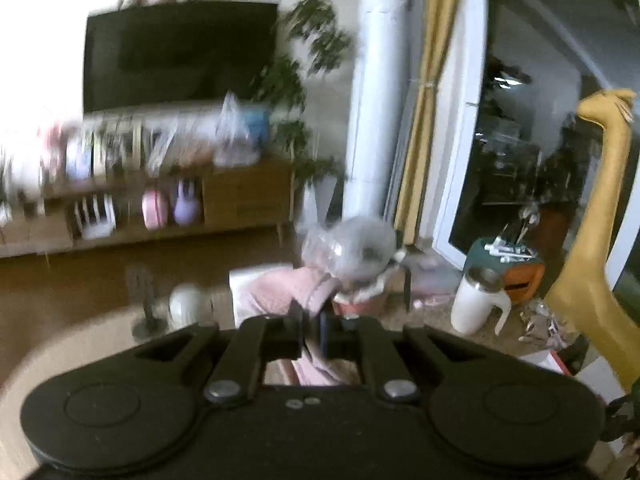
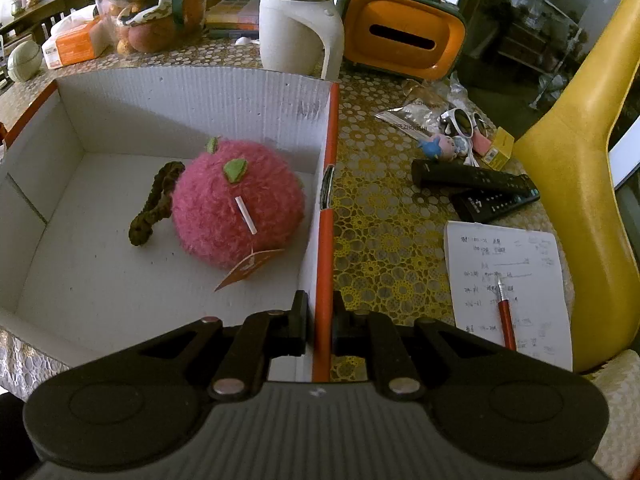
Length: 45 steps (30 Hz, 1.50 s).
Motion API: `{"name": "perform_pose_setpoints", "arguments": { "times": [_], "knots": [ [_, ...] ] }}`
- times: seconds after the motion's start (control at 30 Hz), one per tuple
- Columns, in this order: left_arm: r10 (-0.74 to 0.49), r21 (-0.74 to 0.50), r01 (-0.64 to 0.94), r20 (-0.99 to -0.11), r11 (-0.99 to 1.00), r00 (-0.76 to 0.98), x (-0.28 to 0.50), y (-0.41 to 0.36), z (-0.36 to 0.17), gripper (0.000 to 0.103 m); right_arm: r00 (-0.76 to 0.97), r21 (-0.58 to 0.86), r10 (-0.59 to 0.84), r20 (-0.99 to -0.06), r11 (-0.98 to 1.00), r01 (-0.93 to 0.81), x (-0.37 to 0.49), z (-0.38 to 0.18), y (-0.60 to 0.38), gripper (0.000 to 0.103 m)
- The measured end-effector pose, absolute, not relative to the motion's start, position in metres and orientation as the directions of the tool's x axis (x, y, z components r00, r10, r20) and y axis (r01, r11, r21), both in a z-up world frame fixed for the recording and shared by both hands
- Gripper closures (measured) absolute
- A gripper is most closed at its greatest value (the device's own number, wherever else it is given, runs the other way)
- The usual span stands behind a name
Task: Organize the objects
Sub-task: 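Carry the pink plush pig with the left gripper toward the shoebox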
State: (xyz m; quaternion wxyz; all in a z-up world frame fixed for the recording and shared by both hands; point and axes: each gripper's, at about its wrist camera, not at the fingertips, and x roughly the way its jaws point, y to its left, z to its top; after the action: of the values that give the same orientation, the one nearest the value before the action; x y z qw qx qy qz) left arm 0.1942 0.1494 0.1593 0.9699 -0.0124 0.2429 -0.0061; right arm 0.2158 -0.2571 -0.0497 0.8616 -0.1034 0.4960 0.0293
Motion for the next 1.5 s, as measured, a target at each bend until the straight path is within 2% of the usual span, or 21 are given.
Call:
{"name": "perform_pose_setpoints", "arguments": {
  "times": [0.07,0.3,0.4,0.5,0.57,0.67,0.8,0.93,1.1,1.3,1.5],
  "knots": [
    [-0.027,-0.010,0.026,-0.493,1.000,0.870,0.200,0.140,0.166,0.098,0.506,-0.153,-0.055,-0.861,0.976,-0.153,0.215,-0.050,-0.257,0.092],
    [-0.104,-0.041,0.096,-0.444,0.995,0.890,0.196,0.121,0.182,0.098,0.505,-0.149,-0.052,-0.861,0.977,-0.154,0.216,-0.049,-0.256,0.092],
    [-0.102,-0.040,0.094,-0.418,0.995,0.903,0.194,0.121,0.177,0.098,0.506,-0.150,-0.052,-0.861,0.976,-0.155,0.216,-0.049,-0.257,0.092],
    [-0.073,-0.003,0.088,-0.596,0.996,0.800,0.212,0.110,0.131,0.098,0.506,-0.149,-0.051,-0.861,0.977,-0.155,0.216,-0.049,-0.256,0.092],
    [-0.082,-0.017,0.092,-0.617,0.996,0.782,0.213,0.107,0.117,0.098,0.509,-0.150,-0.048,-0.860,0.976,-0.160,0.216,-0.049,-0.256,0.092],
    [-0.128,-0.081,0.100,-0.573,0.992,0.809,0.209,0.110,0.133,0.098,0.510,-0.151,-0.048,-0.859,0.975,-0.162,0.216,-0.048,-0.255,0.092],
    [-0.179,-0.075,0.163,-0.452,0.984,0.874,0.195,0.099,0.181,0.098,0.510,-0.152,-0.049,-0.858,0.975,-0.162,0.216,-0.048,-0.255,0.093],
    [-0.250,-0.066,0.245,-0.413,0.967,0.876,0.195,0.073,0.202,0.098,0.508,-0.147,-0.046,-0.860,0.976,-0.160,0.216,-0.049,-0.255,0.093],
    [-0.324,-0.044,0.339,-0.425,0.940,0.845,0.205,0.027,0.198,0.098,0.508,-0.147,-0.046,-0.860,0.976,-0.161,0.215,-0.050,-0.252,0.093],
    [-0.400,-0.049,0.430,-0.474,0.902,0.785,0.215,-0.023,0.166,0.098,0.507,-0.142,-0.042,-0.861,0.977,-0.160,0.216,-0.051,-0.252,0.093],
    [-0.349,0.051,0.444,-0.540,0.894,0.766,0.231,-0.068,0.120,0.098,0.502,-0.135,-0.035,-0.864,0.977,-0.164,0.217,-0.055,-0.255,0.093]
  ]
}}
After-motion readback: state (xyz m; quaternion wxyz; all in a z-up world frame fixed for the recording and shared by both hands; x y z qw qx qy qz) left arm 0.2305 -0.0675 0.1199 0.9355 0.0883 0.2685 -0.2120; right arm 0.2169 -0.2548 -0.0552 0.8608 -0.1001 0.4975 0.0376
